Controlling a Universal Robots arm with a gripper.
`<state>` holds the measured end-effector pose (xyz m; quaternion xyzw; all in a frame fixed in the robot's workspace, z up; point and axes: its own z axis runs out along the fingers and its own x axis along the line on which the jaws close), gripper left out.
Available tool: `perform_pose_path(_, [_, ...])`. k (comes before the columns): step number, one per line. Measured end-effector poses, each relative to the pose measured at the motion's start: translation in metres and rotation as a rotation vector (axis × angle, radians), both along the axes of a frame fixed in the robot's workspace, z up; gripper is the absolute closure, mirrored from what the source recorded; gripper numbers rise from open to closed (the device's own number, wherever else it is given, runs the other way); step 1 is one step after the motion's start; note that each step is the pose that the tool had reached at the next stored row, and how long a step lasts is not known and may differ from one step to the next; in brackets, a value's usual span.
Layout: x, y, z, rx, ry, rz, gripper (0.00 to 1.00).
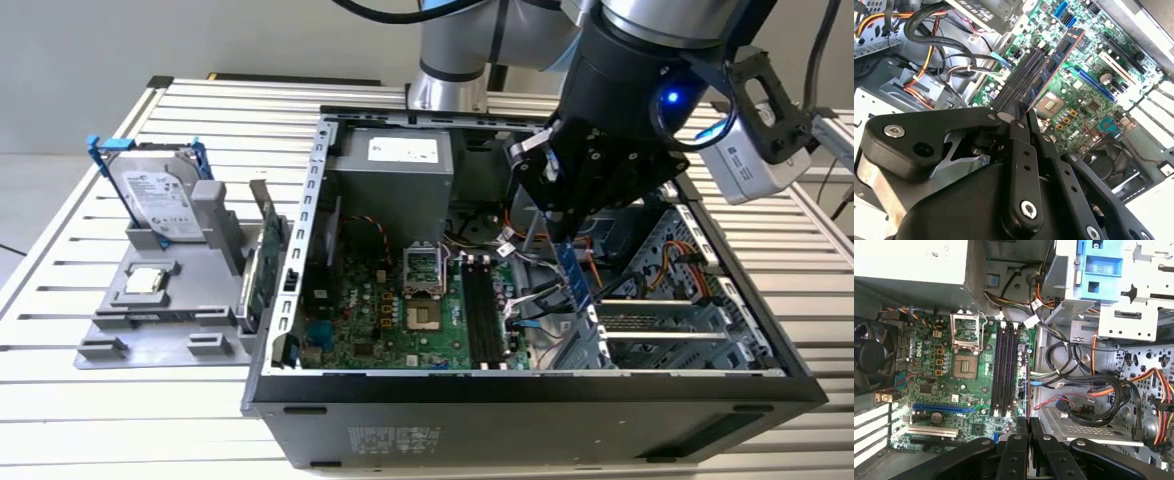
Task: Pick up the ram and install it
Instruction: 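Insert the ram into the slot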
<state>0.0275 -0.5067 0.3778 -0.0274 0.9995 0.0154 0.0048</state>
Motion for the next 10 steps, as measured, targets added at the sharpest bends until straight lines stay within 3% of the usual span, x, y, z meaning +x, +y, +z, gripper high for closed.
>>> perform_pose_path(10, [-0.0003,0.0007,-0.0014,0.0000,0.0000,-0.001,1.00])
